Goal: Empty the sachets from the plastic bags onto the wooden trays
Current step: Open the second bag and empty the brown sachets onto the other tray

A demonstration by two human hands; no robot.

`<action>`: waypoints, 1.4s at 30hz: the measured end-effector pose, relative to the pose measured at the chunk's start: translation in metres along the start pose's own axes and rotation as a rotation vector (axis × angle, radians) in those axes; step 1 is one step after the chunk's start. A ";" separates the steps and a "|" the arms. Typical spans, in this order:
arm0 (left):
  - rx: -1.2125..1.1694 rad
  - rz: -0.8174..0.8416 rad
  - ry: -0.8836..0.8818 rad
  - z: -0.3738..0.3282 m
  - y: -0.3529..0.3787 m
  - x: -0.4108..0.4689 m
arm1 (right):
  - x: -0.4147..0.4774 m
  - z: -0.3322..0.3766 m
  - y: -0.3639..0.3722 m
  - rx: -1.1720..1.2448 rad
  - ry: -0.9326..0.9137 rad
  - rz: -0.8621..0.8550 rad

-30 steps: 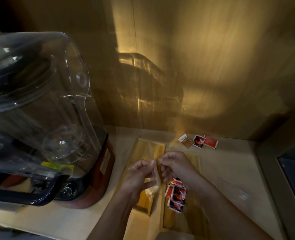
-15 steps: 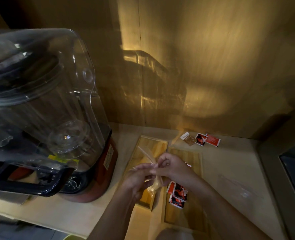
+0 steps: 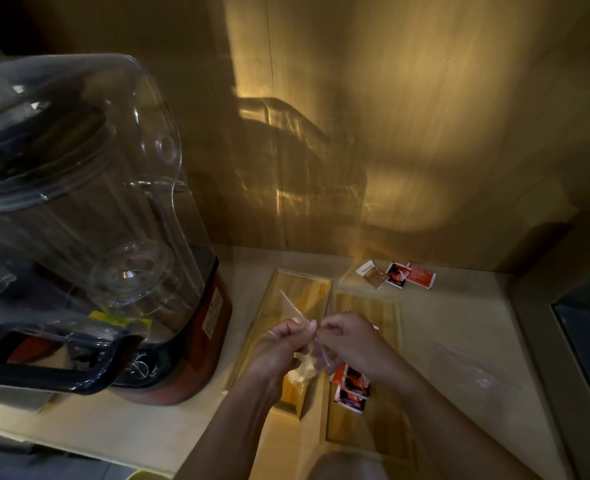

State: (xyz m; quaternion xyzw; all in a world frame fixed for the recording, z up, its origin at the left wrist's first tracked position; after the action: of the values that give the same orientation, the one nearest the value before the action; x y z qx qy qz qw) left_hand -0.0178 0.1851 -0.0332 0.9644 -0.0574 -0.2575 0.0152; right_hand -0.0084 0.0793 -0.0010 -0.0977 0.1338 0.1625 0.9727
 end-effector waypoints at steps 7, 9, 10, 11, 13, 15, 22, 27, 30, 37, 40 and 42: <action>0.057 -0.102 0.134 -0.009 -0.002 0.005 | 0.003 0.001 0.000 -0.244 0.062 0.045; 0.055 -0.147 0.158 -0.012 -0.006 0.006 | 0.002 -0.002 0.000 -0.290 0.099 0.066; 0.054 -0.167 0.168 -0.013 -0.008 0.006 | 0.002 -0.003 0.001 -0.284 0.114 0.080; 0.057 -0.184 0.178 -0.014 -0.009 0.006 | 0.002 -0.006 0.002 -0.267 0.133 0.094; 0.079 -0.218 0.192 -0.016 -0.012 0.004 | 0.001 -0.009 0.003 -0.230 0.165 0.117; 0.095 -0.258 0.195 -0.017 -0.014 0.001 | 0.002 -0.010 0.005 -0.202 0.174 0.133; 0.381 -0.043 0.066 -0.015 -0.001 -0.007 | 0.006 -0.013 0.007 -0.112 0.141 0.106; 0.316 -0.004 0.120 -0.016 0.001 -0.016 | 0.008 -0.012 0.007 -0.094 0.116 0.091; 0.316 -0.016 0.154 -0.018 -0.002 -0.018 | 0.010 -0.010 0.006 -0.136 0.098 0.057; 0.434 -0.058 0.169 -0.020 -0.010 -0.016 | 0.009 0.007 0.002 -0.376 -0.007 -0.077; 0.544 -0.134 0.164 -0.021 -0.015 -0.016 | 0.007 0.011 -0.001 -0.480 -0.021 -0.145; 0.668 -0.218 0.181 -0.025 -0.019 -0.019 | 0.008 0.008 -0.004 -0.502 0.008 -0.179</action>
State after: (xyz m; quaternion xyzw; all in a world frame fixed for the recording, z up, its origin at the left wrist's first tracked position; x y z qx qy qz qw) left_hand -0.0191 0.2065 -0.0031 0.9355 -0.0338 -0.1384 -0.3234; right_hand 0.0022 0.0795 0.0050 -0.3481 0.0839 0.1034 0.9279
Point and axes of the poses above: each hand's wrist, its own x-axis towards the middle knuckle, its own y-axis out of the palm, z = x × y, the point moved 10 cm from there along x, towards the middle knuckle, and after that the axes turned 5 degrees about x, right-handed, at the moved point
